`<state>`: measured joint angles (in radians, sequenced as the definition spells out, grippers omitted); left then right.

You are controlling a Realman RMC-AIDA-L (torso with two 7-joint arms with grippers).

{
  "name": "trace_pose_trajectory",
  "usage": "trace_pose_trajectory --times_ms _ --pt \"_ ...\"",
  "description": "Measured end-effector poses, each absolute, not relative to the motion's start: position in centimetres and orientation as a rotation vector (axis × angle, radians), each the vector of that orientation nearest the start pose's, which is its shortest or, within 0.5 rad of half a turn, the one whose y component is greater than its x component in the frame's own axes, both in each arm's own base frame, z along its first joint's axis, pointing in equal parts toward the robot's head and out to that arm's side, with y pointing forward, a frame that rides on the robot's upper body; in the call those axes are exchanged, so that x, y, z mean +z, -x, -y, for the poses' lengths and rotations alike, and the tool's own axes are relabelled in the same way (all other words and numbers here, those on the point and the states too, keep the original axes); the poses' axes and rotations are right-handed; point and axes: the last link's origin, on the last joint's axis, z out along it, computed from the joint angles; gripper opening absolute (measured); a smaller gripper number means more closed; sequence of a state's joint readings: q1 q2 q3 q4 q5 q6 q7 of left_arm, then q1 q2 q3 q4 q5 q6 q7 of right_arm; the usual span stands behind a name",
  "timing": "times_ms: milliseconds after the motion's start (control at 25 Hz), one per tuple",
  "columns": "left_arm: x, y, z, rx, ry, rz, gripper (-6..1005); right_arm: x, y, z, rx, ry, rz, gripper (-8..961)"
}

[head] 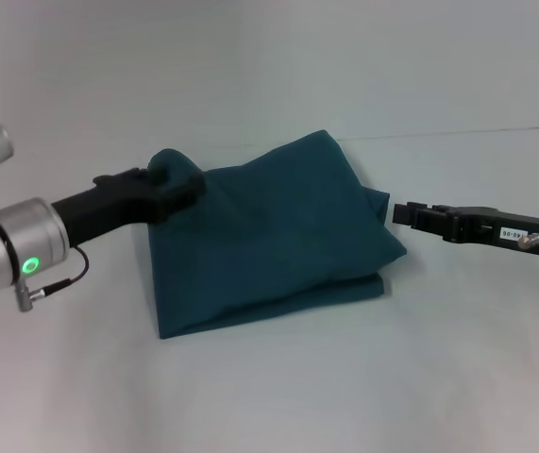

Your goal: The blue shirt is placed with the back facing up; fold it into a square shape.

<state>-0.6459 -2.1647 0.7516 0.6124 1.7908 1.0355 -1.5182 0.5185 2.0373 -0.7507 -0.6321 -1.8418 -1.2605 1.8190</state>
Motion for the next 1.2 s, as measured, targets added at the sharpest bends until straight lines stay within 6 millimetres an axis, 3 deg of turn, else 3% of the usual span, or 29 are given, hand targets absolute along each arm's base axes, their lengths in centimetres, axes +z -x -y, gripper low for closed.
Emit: trace_pose_trajectory --times_ms 200,400,640,840,960,1200 --pt "-2.3 23.0 -38.6 -0.808 2.398 0.835 660 2.2 -28.6 -36.6 0.758 2.305 -1.212 314" --pt "-2.0 23.1 -36.4 -0.879 2.479 0.814 698 2.2 -28.5 -35.2 0.767 2.416 -1.094 328" --pt "-2.0 23.7 -34.5 -0.921 2.52 0.77 781 2.3 -28.6 -32.9 0.797 2.539 -0.949 555" --pt "-2.3 23.8 -33.2 -0.944 2.571 0.717 855 2.6 -28.8 -31.9 0.808 2.576 -0.907 798" --pt "-2.5 23.7 -32.6 -0.962 2.596 0.696 905 2.5 -28.8 -31.7 0.802 2.6 -0.897 835" --pt "-3.0 23.4 -31.7 -0.971 2.672 0.651 905 1.9 -28.9 -30.6 0.757 2.686 -0.858 908"
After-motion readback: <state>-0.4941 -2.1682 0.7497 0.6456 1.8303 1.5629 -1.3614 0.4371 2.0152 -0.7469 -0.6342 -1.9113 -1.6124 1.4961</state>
